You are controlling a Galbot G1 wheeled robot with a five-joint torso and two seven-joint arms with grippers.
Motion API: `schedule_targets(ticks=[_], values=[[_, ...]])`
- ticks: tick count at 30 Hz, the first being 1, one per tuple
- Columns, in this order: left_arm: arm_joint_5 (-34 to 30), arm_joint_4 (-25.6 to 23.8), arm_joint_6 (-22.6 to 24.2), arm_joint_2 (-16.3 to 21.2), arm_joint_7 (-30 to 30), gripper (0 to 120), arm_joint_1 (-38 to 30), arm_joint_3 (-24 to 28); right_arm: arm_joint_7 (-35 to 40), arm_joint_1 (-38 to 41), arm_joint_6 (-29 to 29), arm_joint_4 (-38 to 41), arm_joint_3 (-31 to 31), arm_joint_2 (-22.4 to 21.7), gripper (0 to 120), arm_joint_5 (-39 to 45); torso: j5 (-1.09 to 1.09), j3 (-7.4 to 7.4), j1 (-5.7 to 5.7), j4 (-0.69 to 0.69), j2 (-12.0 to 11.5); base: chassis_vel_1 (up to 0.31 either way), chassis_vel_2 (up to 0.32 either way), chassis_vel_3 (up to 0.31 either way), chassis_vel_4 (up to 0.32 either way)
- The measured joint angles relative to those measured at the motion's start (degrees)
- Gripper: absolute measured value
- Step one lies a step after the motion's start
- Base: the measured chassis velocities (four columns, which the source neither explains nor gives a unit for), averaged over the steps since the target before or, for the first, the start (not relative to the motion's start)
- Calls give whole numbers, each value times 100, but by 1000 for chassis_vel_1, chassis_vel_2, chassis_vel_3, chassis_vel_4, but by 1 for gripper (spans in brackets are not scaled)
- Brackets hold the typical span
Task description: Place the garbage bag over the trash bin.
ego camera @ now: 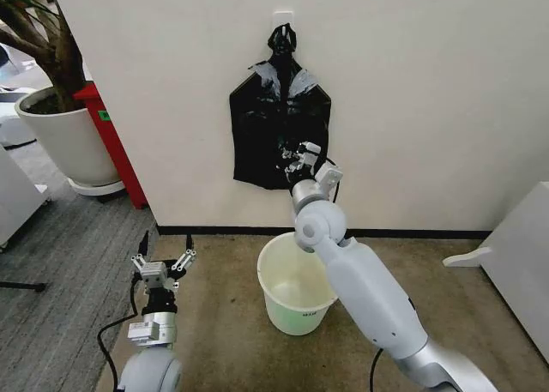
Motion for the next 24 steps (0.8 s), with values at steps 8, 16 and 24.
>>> schedule_targets(ticks=[8, 16, 24], values=[[11, 8, 0, 11, 0, 97, -3, 26, -46, -285, 7, 80, -9, -8, 0, -117, 0, 0, 0, 0, 0, 0, 0, 0, 0], [26, 22, 0, 0, 1, 97, -12, 28, -89, -491, 17, 120, -19, 6, 0, -236, 0, 0, 0, 0, 0, 0, 0, 0, 0], [38, 36, -13, -9, 4, 97, -12, 22, -149, -734, 48, 104, -15, 44, 0, -364, 0, 1, 0, 0, 0, 0, 0, 0, 0]])
